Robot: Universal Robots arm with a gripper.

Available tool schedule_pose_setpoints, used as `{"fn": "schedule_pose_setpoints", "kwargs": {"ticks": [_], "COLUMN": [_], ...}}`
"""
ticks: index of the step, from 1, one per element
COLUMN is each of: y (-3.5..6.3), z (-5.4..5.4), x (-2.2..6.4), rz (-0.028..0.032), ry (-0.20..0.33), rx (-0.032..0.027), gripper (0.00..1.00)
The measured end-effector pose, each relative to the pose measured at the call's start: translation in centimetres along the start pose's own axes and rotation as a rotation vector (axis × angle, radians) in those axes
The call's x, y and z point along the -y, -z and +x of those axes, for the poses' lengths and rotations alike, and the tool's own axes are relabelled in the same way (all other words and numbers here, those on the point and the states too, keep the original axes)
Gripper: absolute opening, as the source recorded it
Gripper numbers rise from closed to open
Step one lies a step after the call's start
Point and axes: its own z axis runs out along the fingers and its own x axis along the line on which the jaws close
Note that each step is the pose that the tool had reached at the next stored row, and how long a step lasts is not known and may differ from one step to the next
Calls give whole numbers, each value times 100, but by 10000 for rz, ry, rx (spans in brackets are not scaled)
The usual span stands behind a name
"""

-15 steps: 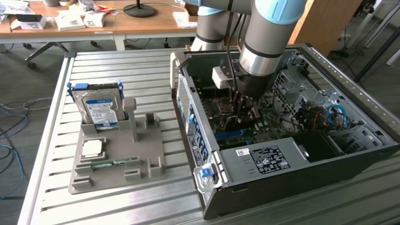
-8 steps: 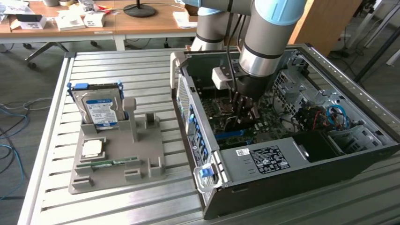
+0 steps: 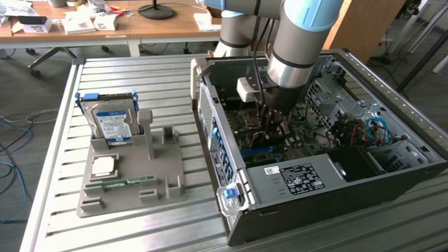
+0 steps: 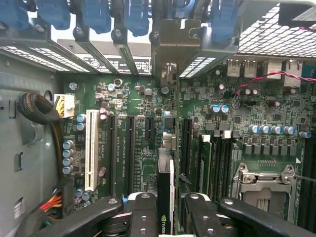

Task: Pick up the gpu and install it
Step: 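Insert the gpu into the slot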

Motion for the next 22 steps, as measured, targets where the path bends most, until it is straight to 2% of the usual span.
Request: {"fn": "schedule_pose_setpoints", "kwargs": {"ticks": [17, 20, 22], "y": [-29, -14, 14], "z": [1, -1, 0], "x": [-3, -2, -2], "rz": [0, 7, 1], "ry": [1, 1, 2], "rx": [-1, 12, -1], "gripper": [26, 26, 26]}}
